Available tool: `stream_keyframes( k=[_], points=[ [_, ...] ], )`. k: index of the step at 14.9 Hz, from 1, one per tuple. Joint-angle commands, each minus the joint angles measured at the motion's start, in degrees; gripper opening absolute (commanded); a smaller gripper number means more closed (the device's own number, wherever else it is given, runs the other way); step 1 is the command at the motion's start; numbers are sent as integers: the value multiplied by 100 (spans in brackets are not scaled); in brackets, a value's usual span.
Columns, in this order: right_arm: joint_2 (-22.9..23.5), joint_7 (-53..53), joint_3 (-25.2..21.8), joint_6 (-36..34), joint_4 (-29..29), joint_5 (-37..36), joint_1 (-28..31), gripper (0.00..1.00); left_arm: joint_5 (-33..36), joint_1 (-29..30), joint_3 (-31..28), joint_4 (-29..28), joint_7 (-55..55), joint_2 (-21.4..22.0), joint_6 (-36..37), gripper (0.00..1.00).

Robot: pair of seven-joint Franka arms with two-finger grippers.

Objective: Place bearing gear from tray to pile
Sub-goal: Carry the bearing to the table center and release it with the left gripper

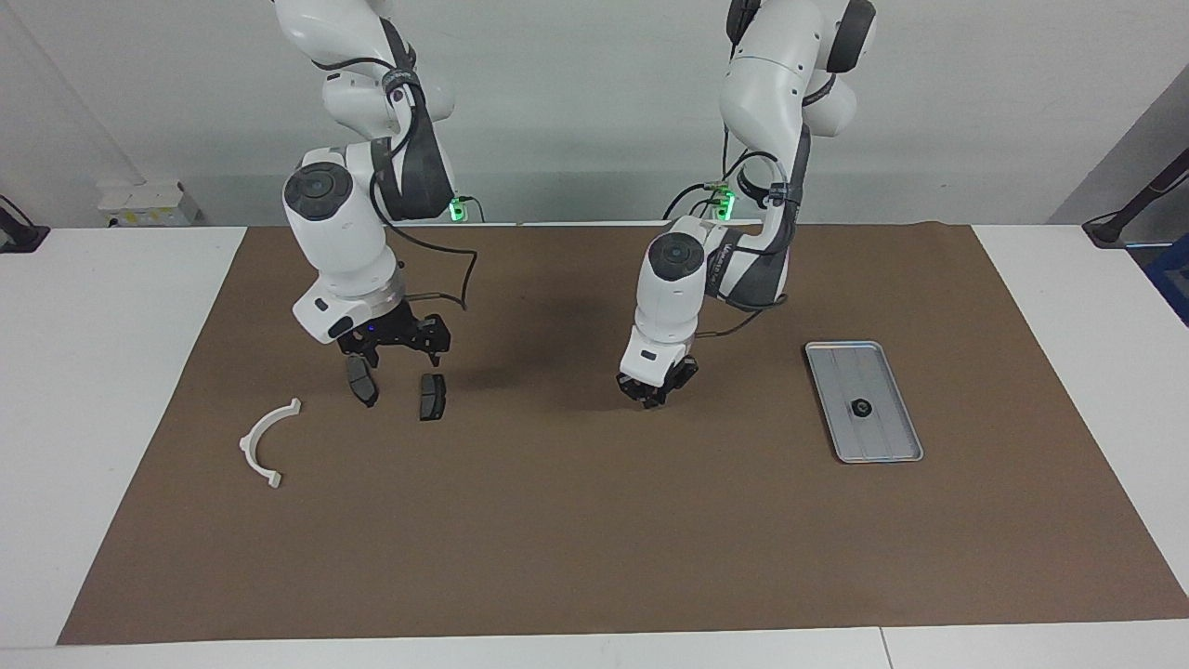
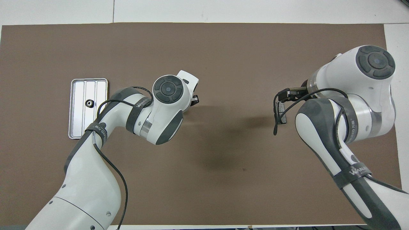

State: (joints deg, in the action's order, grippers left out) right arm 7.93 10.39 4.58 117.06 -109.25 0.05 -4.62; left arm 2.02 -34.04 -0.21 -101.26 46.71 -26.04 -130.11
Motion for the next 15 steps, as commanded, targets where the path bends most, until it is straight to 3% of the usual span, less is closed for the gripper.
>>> stream_keyframes(
  k=[1,7,8,9,10,13,15],
  points=[
    [-11,-2,25,37,-8,162,75,100,141,-33,-15,-236,93,99,-242,0],
    [-11,-11,25,37,-8,162,75,100,159,-51,-15,-421,93,108,-498,0],
    [-11,-11,25,28,-8,162,75,100,159,-33,-15,-421,84,108,-498,24],
    [-11,-11,25,28,-8,162,75,100,167,2,-15,-404,40,117,-463,88],
    [-11,-2,25,28,-8,162,75,100,211,28,-15,-378,22,126,-367,100],
    [-11,-2,25,2,-8,162,75,100,185,238,11,-167,-161,274,308,100],
    [-11,-11,16,1,-8,153,84,100,54,537,38,-140,-599,686,757,100]
  ],
)
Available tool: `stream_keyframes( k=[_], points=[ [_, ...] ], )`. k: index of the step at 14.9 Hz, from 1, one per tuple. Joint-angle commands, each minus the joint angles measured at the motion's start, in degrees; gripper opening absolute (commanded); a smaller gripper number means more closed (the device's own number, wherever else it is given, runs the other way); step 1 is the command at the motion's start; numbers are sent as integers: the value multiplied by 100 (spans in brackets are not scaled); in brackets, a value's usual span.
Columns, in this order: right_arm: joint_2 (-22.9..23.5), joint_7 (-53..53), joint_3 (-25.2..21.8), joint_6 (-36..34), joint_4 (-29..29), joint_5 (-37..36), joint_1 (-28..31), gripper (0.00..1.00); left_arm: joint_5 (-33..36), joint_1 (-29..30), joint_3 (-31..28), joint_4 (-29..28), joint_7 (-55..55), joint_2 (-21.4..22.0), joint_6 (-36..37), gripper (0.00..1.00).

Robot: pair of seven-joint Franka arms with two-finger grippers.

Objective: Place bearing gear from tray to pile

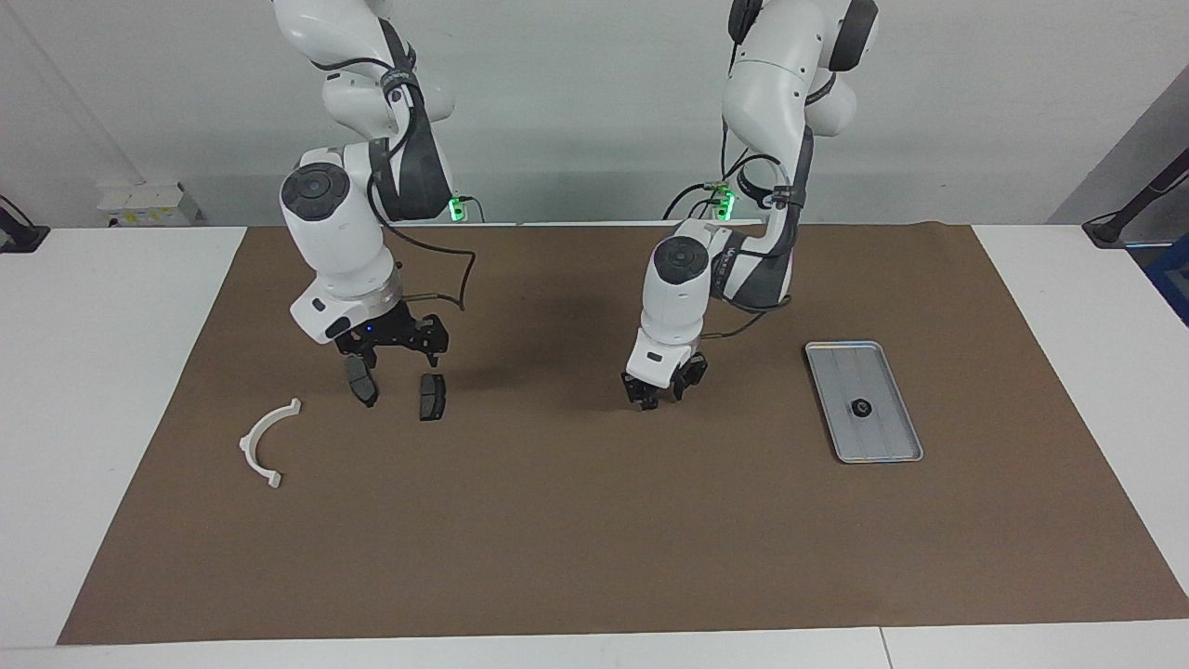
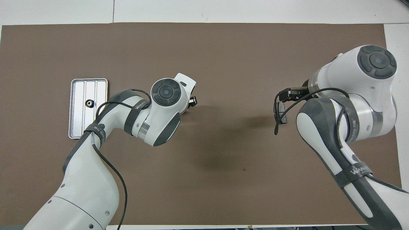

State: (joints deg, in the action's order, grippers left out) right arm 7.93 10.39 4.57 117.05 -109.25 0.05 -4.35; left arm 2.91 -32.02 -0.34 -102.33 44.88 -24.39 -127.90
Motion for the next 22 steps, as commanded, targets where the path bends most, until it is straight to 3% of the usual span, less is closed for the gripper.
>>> stream_keyframes(
  k=[1,3,6,9,11,14,18,22],
  points=[
    [-11,-2,17,2,-8,153,57,100,-192,589,43,-32,-819,767,738,100],
    [-11,-2,17,2,-17,153,57,100,-299,1186,25,11,-1812,1058,1212,100],
    [-11,50,17,71,-26,153,4,100,-299,2188,7,29,-3147,1165,1697,100],
    [-28,77,26,37,-26,153,-31,100,-299,3033,7,-198,-4275,1191,1200,100],
    [-19,234,18,98,-61,153,-214,100,-299,3053,-1,-409,-4304,1113,559,100],
    [42,1435,26,335,-52,153,-662,100,-299,3000,7,-796,-4295,937,-268,100],
    [287,2798,17,748,26,153,-1435,100,-299,3000,-1,-954,-4339,726,-665,100],
    [911,4346,17,723,746,65,-2192,100,-299,3105,-1,-1262,-4479,761,-930,100]
  ],
)
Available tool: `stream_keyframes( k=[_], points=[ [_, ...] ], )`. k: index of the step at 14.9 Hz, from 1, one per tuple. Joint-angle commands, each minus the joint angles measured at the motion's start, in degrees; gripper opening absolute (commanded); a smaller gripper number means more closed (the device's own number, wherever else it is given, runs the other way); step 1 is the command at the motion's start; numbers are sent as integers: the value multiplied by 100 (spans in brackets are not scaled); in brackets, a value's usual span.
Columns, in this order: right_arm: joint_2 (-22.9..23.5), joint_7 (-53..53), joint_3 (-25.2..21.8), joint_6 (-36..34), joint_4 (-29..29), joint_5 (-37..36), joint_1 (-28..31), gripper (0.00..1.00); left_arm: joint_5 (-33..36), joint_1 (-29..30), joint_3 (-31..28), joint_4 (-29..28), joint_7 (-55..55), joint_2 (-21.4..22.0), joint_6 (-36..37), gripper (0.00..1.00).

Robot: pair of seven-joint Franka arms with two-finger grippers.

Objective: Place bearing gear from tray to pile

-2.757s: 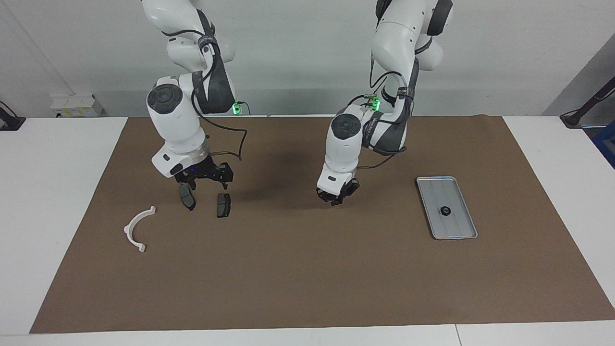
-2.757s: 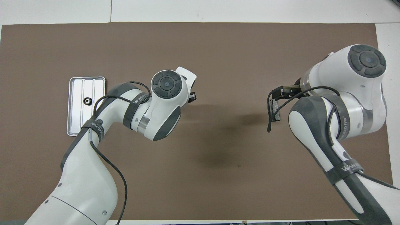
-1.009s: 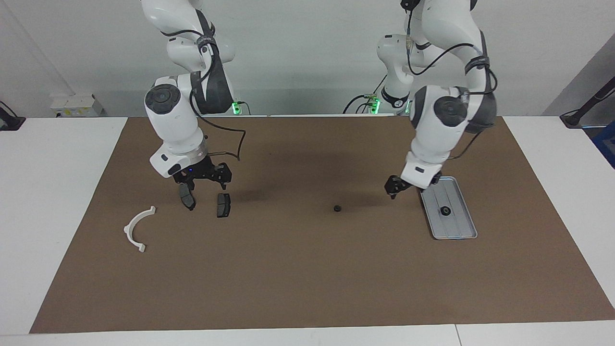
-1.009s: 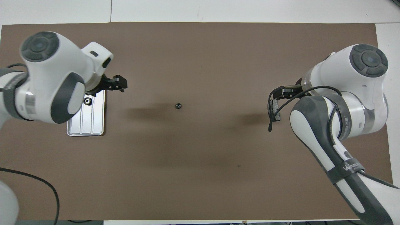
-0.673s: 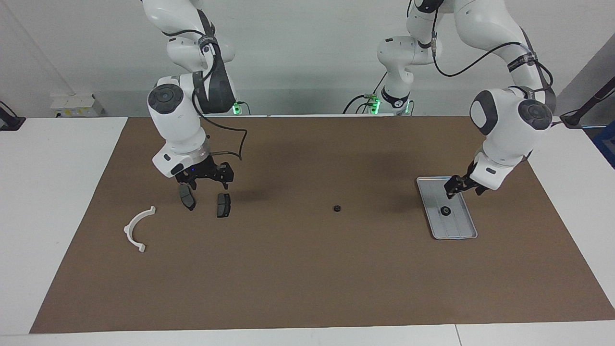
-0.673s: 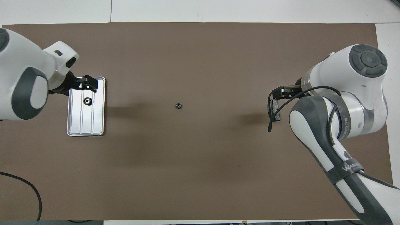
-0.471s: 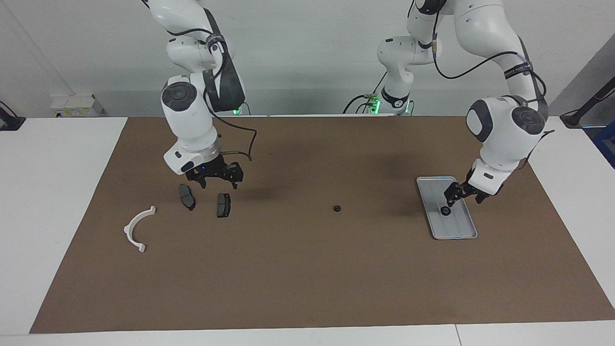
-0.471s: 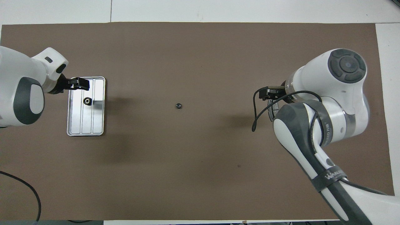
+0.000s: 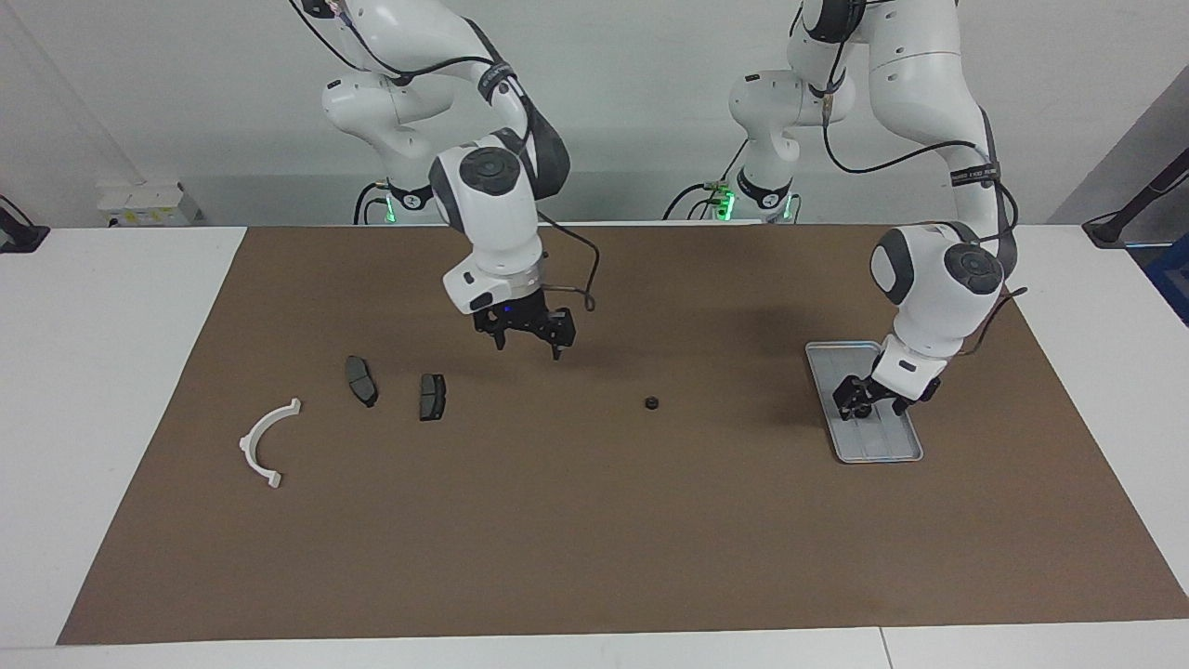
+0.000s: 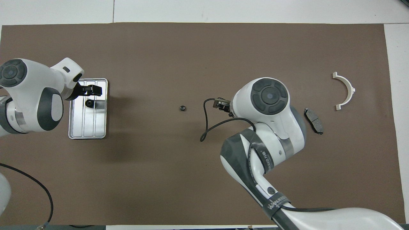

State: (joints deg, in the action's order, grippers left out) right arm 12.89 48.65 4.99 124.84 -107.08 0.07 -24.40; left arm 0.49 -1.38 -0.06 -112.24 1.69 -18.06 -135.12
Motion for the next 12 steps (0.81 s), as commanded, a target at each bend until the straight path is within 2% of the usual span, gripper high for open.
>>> stream_keyframes(
  k=[1,2,6,10,11,12],
  points=[
    [538,679,-42,-144,713,46,-336,100,-58,102,-29,-315,-178,136,-225,100],
    [722,828,-42,-336,932,11,-468,100,-58,111,-29,-368,-169,153,-225,99],
    [1952,1962,-34,-1347,2671,-657,-1031,100,-58,120,-29,-719,-169,250,-347,99],
    [2340,2331,-51,-1253,2902,-885,-1137,100,-58,111,-29,-931,-126,311,-445,94],
    [2454,2437,-51,-1165,3025,-921,-1137,100,-58,94,-29,-931,-99,320,-427,87],
    [2568,2499,-51,-990,3095,-921,-1137,100,-58,76,-29,-931,-99,320,-427,75]
  ],
)
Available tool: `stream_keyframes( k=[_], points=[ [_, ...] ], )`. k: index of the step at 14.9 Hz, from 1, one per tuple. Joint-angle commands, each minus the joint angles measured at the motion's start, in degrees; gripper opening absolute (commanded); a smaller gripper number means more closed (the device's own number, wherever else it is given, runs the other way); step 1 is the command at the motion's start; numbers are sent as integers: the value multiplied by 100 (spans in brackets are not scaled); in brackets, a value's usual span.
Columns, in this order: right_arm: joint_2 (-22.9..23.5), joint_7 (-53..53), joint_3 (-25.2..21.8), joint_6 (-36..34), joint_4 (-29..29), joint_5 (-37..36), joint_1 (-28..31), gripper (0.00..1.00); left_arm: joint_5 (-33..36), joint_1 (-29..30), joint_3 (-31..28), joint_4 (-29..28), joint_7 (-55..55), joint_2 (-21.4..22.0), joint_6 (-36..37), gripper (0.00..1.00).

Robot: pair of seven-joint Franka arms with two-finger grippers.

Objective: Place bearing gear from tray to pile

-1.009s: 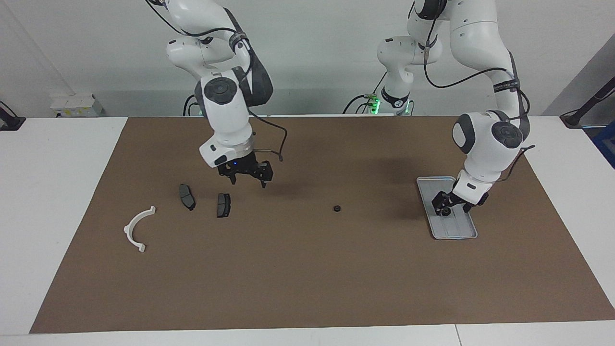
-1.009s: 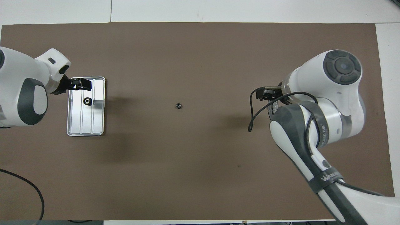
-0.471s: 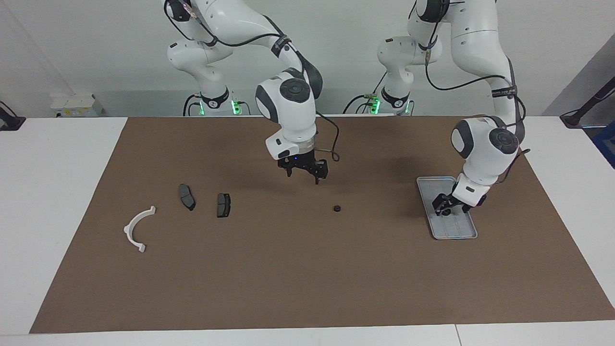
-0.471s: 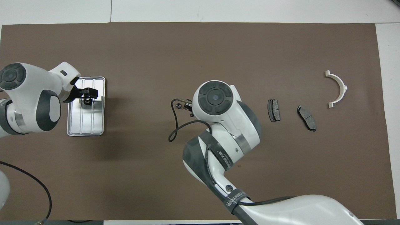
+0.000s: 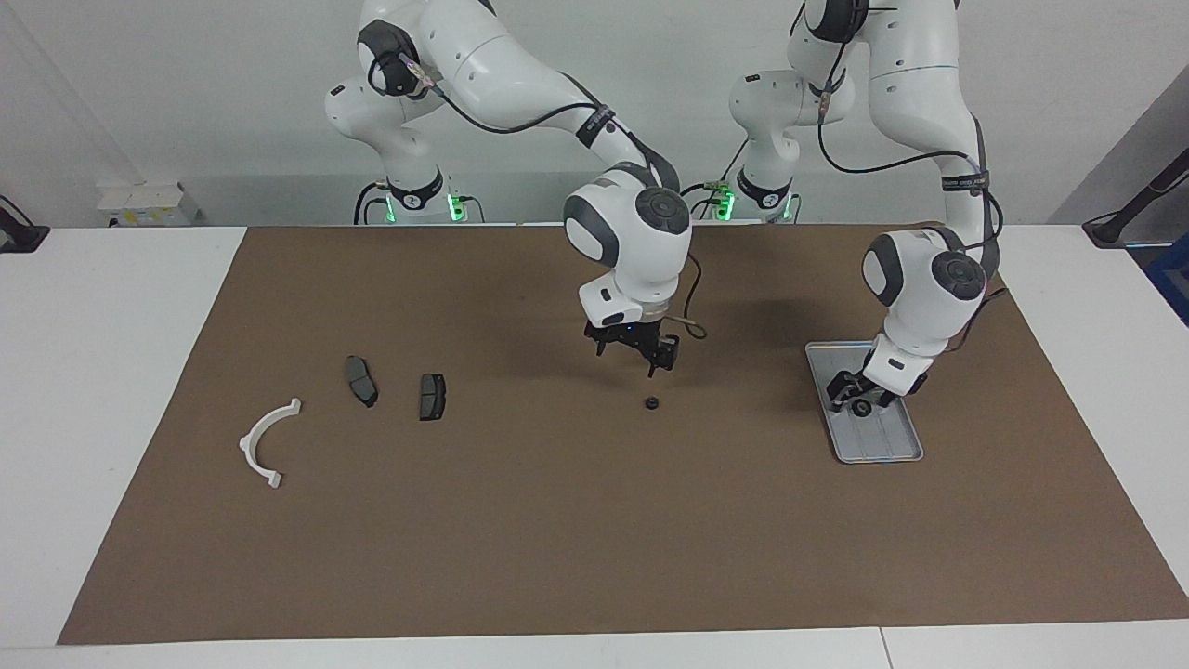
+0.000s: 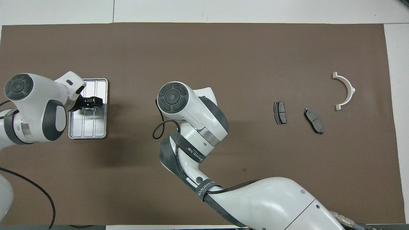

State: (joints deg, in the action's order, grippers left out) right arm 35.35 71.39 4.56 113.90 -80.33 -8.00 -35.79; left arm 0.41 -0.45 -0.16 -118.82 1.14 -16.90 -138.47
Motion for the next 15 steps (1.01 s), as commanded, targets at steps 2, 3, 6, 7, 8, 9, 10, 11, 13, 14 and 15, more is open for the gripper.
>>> stream_keyframes(
  k=[2,3,6,7,8,9,10,11,13,14,15],
  points=[
    [577,323,1,212,736,-114,2,98,-50,-7,-11,-221,-43,196,-66,28],
    [648,323,1,220,825,-114,2,98,-50,-7,-11,-169,-52,187,-14,0],
    [955,349,-8,317,1079,-114,-6,97,-50,-42,-11,208,-43,117,310,0],
    [1069,349,-8,326,1185,-114,-7,97,-50,-51,-11,323,-43,100,416,0],
    [1157,349,-8,378,1238,-123,2,97,-59,-51,-11,394,-43,99,461,0],
    [1219,349,-8,483,1239,-123,-15,97,-50,-51,-11,429,-43,108,505,0],
    [1263,349,-25,510,1239,-140,-120,96,-59,-51,-2,569,-43,117,636,0],
    [1281,349,-34,502,1239,-149,-147,95,-59,-51,-2,814,-43,117,968,0],
    [1281,349,-26,510,1230,-132,-147,91,-146,-60,-2,1376,-43,117,1688,0],
    [1290,358,-25,519,1221,-132,-156,88,-242,-69,-2,1553,-35,134,1909,0],
    [1299,358,-25,493,1221,-132,-165,83,-304,-77,7,1685,-9,161,2059,0]
  ],
)
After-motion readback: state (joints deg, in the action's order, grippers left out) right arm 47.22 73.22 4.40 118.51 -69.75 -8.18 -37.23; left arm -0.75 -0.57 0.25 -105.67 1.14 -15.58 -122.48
